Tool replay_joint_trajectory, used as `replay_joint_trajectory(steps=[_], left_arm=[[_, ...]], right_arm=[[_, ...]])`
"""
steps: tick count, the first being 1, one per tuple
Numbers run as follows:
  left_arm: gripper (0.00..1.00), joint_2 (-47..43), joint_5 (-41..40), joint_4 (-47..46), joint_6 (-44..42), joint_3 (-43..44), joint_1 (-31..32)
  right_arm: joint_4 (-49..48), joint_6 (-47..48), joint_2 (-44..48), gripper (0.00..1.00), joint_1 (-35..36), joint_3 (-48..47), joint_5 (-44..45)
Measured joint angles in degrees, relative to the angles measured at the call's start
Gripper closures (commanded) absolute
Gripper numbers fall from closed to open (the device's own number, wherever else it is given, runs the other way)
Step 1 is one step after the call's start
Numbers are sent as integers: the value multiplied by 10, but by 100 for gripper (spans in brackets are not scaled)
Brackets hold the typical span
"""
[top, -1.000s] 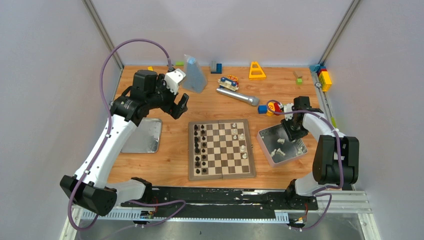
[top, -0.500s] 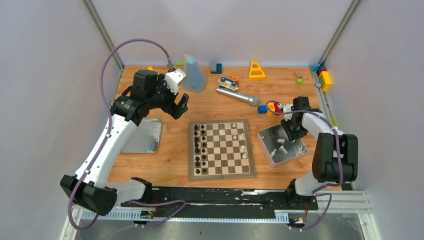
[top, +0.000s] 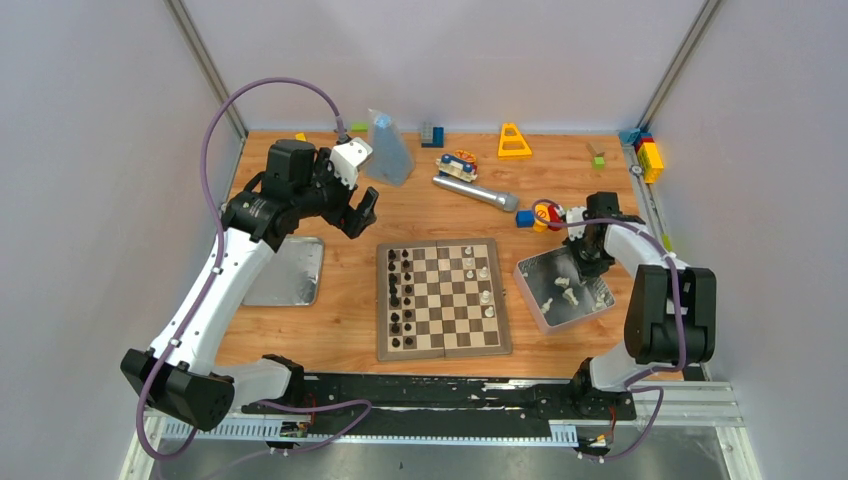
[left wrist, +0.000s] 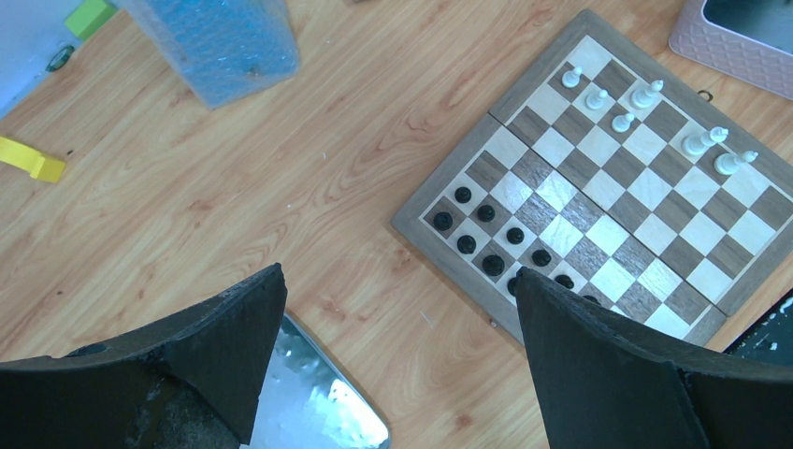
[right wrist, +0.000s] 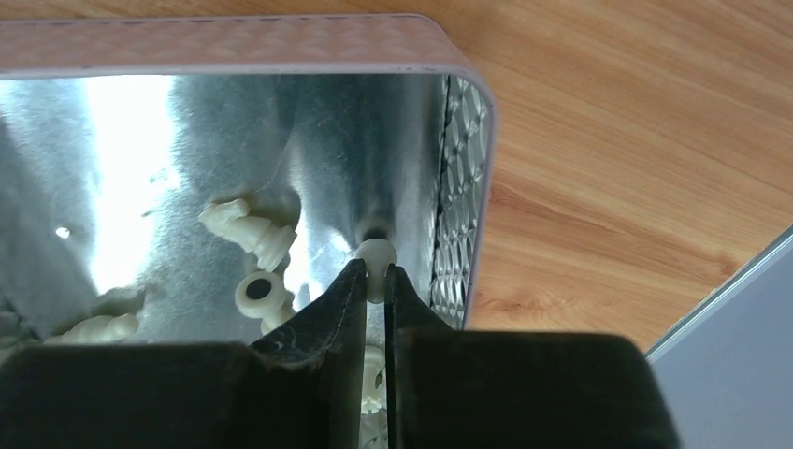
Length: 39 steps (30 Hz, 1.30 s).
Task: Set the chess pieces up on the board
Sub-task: Pick up the chess piece from the storage box, then place the chess piece on the chessboard.
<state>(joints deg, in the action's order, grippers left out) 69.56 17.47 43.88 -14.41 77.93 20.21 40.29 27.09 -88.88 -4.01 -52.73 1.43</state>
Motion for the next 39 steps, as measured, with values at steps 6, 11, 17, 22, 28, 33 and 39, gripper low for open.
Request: replay_joint_trajectory(steps=[6,11,17,22,28,33,39], left_arm=[[0,0,0,0,0,0,0],[0,0,-2,0,0,0,0],[0,0,-8,0,0,0,0],[0,0,-15,0,0,0,0],[0,-1,-21,0,-1,0,0],[0,-5,-22,0,-1,0,0],[0,-9,-22,0,-2,0,0]], right_arm=[[56,0,52,100,9,-37,-51],[101,-6,111,100,89,-90,-99],[118,-17,114,100,249,-121,-127],[121,-25,64,100,344,-145,-135],[106,-30,-13,100,405,-164,-133],[92,-30,-64,100,425,-172,-129],[79,-30,-94,100,430,-182,-125]])
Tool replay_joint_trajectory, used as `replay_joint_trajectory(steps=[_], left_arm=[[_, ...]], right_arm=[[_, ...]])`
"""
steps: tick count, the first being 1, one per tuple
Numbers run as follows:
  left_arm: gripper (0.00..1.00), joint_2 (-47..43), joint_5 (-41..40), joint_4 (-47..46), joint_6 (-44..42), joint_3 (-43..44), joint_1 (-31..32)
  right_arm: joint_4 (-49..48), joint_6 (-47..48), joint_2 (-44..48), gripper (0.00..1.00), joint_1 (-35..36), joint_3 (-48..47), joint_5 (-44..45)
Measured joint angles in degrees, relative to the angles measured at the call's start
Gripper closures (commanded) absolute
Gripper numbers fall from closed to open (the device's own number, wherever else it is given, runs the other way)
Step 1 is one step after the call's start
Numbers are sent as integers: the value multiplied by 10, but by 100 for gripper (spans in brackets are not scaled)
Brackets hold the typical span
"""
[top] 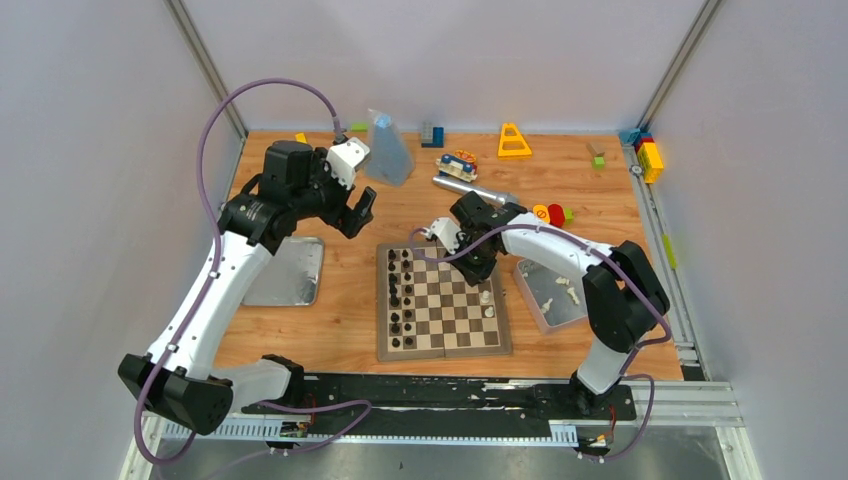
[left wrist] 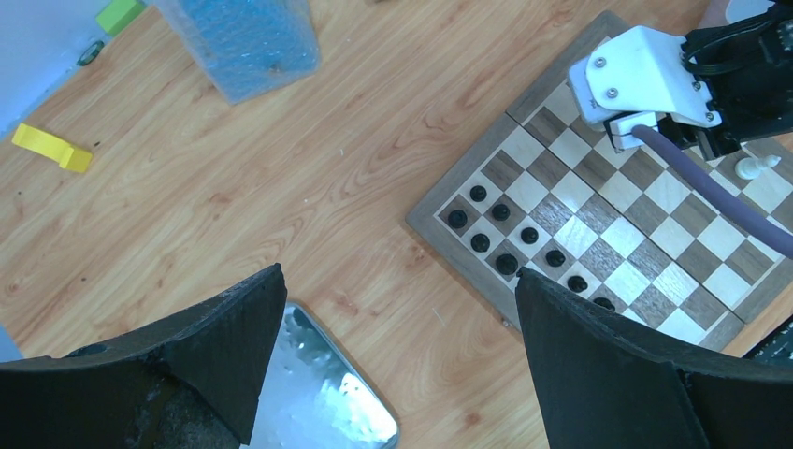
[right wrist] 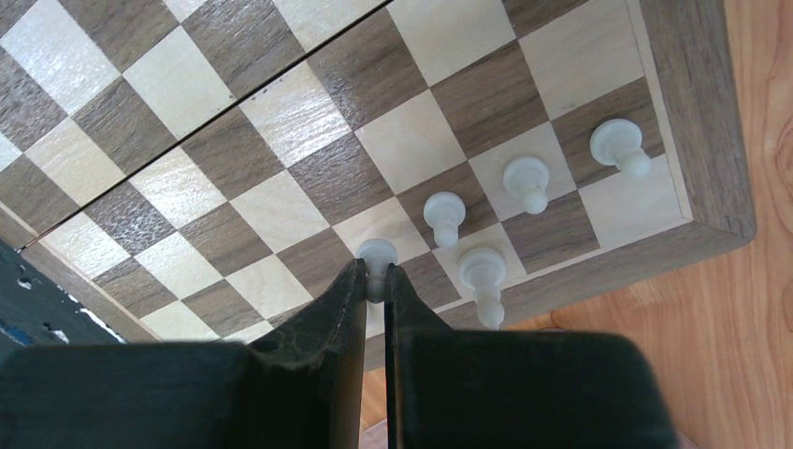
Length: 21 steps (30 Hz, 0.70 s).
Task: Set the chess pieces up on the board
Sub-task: Place the chess piece on the chessboard.
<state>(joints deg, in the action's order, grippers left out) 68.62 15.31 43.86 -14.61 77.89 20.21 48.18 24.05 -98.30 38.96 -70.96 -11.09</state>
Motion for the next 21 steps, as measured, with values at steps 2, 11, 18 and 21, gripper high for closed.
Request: replay_joint_trajectory(steps=[2,11,18,21], left_arm=[[0,-2,0,0,0,-2,0],[0,-3,0,0,0,-4,0],[0,-3,0,0,0,-6,0],[0,-3,0,0,0,-7,0]], right_arm=[[-3,0,-8,100,1,-2,1],[-7,0,-21,100,8,-3,7],[-7,0,-21,99,9,-3,17],[-7,0,-21,98,11,-3,20]])
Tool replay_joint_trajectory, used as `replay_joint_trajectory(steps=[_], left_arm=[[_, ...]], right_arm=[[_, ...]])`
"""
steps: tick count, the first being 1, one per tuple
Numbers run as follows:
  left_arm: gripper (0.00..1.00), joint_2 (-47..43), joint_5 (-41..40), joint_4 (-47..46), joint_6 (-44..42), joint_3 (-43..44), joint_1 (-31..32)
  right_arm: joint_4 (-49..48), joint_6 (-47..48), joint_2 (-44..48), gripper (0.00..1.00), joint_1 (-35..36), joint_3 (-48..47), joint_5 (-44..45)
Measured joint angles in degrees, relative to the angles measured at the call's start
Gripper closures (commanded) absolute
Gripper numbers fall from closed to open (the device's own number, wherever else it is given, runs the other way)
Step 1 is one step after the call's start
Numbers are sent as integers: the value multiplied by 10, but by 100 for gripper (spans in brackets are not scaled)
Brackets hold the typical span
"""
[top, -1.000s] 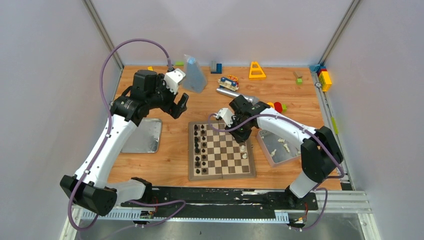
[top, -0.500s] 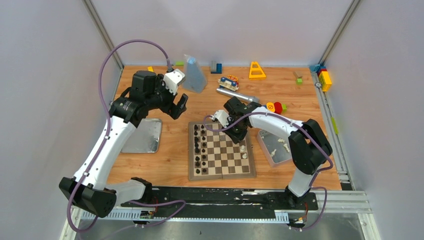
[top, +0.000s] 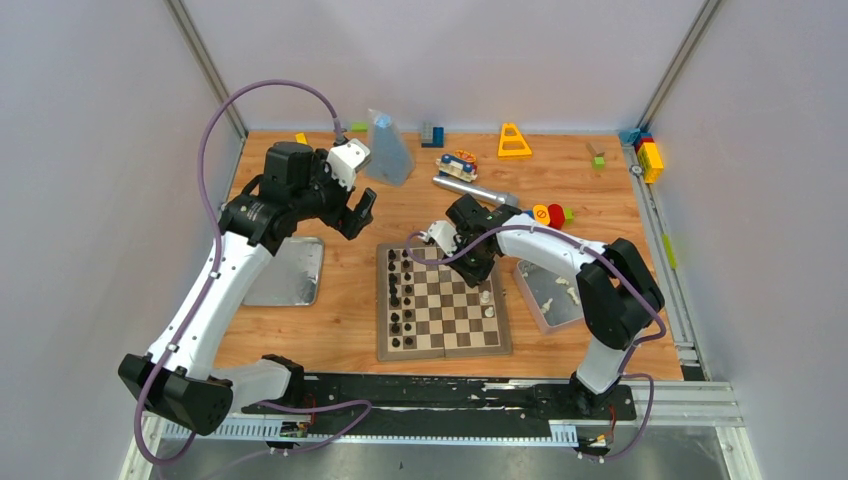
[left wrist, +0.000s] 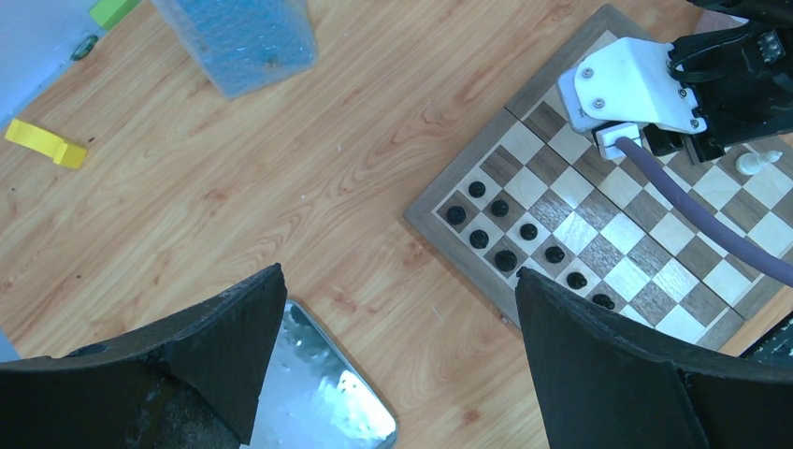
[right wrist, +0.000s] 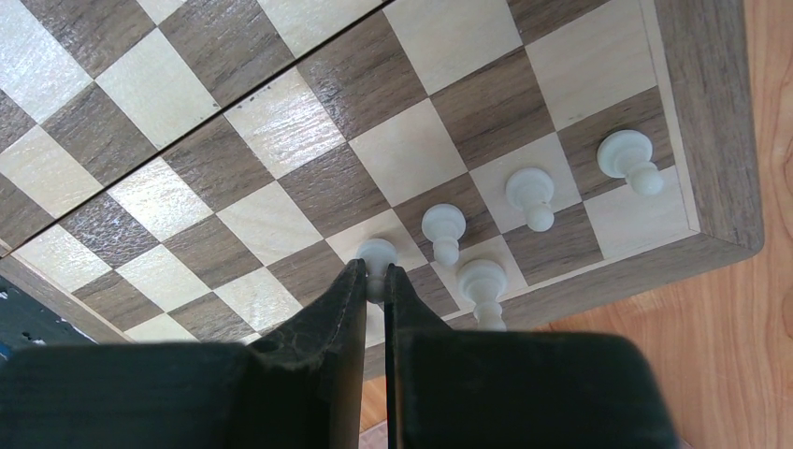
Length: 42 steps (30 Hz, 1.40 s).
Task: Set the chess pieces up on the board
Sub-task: Place the chess piece on the chessboard, then pick up the chess piece from the storage box.
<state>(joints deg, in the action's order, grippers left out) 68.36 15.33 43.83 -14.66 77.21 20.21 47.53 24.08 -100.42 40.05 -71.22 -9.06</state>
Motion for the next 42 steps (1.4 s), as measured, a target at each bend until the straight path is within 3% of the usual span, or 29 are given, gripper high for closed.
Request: replay_joint_trajectory(steps=[13,22,28,32,36,42], left_arm=[[0,0,0,0,0,0,0],[0,0,0,0,0,0,0],[0,0,0,0,0,0,0],[0,0,0,0,0,0,0],[0,0,0,0,-1,0,0],[0,0,8,0,-5,0,0]], right_arm=[[1,0,-7,91,4,0,0],[2,-3,-7,55,4,0,7],[15,-5,10,49,2,-4,0],[25,-7,71,49,-14,-9,-21],[33,-9,151,48,-77,-7,-43],[40,2,261,48,-270,58,-49]])
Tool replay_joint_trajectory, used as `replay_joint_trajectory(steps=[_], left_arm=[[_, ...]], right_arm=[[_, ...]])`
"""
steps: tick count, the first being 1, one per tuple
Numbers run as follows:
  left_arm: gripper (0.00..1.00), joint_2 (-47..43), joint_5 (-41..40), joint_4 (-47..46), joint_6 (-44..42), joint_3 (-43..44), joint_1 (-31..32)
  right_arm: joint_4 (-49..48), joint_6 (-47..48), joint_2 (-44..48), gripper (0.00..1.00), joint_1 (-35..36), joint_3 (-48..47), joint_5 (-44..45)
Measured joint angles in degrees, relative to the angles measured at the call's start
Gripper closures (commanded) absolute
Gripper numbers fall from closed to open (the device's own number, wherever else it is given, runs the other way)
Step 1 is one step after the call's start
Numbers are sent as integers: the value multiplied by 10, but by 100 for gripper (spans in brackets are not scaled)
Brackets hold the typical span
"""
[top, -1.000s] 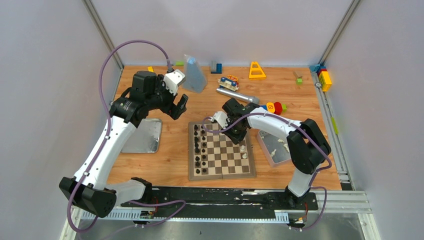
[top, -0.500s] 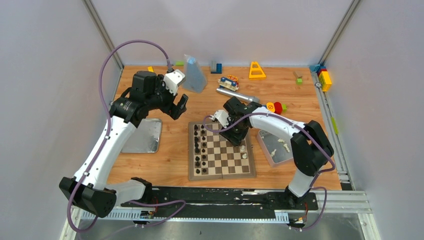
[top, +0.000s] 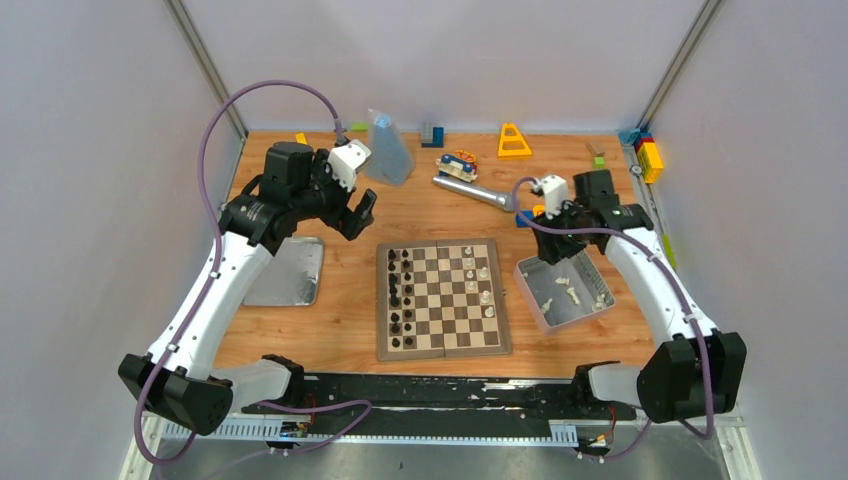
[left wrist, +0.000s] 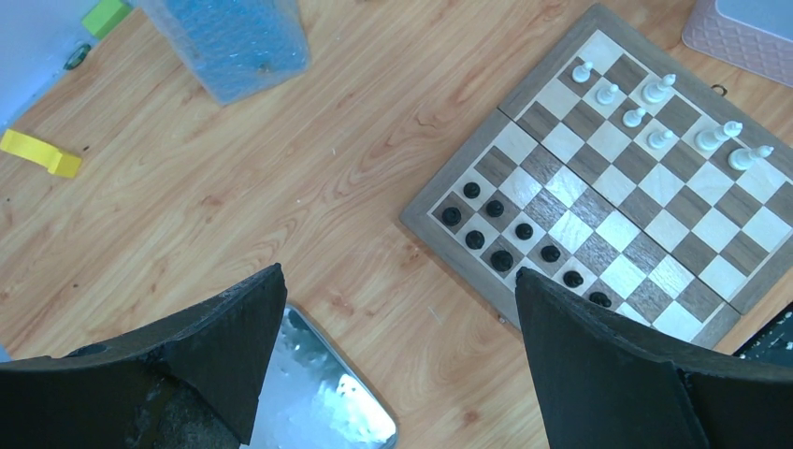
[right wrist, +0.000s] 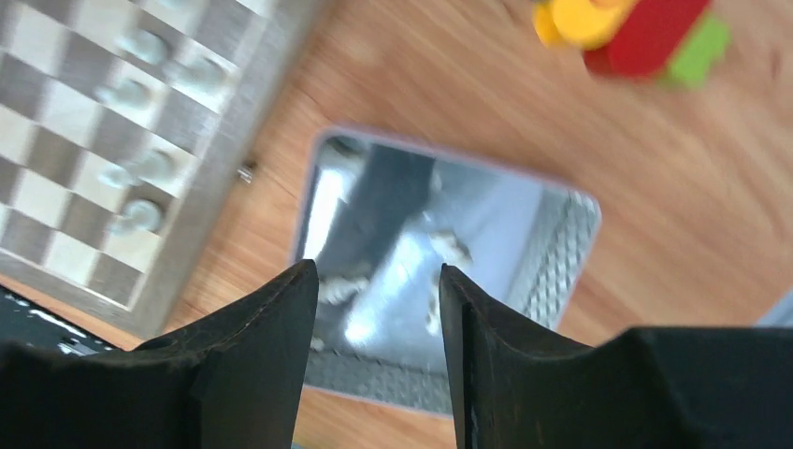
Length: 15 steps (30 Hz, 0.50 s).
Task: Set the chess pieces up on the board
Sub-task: Pick up the chess piece from the storage box.
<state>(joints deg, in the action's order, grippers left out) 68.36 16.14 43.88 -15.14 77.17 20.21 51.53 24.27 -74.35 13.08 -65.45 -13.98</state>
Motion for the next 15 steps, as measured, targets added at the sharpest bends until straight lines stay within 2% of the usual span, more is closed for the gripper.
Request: replay_joint_trajectory(steps=[3,7,15], left_arm=[[0,1,7,1,-3,0,0],[0,12,21,5,-9,0,0],[0,62,59,17,-27,0,0]], right_arm=[[10,18,22,48,-92,48,2],[19,40,23,48,-176,105,7],[24,62,23,47,-199,164,10]])
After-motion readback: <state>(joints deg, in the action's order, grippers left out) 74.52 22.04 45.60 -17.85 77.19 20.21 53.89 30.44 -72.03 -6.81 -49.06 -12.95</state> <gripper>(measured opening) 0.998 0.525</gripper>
